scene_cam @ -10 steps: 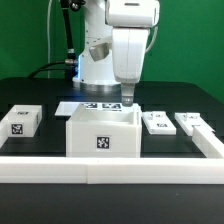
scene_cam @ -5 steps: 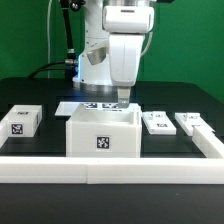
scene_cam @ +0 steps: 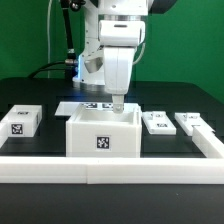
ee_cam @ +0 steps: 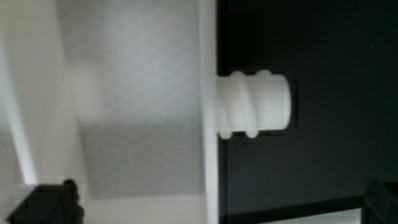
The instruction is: Assemble cabinet
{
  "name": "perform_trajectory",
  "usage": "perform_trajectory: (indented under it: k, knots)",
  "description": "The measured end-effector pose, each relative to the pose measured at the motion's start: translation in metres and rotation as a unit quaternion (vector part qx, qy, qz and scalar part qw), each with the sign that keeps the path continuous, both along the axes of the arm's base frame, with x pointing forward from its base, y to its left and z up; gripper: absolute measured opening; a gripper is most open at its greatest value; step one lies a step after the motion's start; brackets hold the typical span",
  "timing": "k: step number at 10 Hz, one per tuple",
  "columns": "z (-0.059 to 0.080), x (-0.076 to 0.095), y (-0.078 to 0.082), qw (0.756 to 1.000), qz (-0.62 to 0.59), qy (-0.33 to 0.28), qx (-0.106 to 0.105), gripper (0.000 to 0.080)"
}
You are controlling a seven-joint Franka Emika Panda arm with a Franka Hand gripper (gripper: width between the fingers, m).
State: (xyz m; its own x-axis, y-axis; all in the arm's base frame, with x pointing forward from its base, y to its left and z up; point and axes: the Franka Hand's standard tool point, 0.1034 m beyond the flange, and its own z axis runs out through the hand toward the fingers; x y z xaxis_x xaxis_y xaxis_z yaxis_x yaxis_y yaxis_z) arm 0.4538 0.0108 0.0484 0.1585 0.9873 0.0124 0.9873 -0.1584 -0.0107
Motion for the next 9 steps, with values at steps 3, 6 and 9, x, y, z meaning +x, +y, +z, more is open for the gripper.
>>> perform_trajectory:
  k: [3,6,9]
  knots:
    - [-0.018,-0.001,0.002,1.000,-0.002,0.008,0.004,0.0798]
    - [-0.021,-0.003,0.002,1.000,-0.002,0.008,0.004,0.0708]
    - [-0.021,-0.003,0.002,1.000,-0.003,0.009,0.004,0.0370]
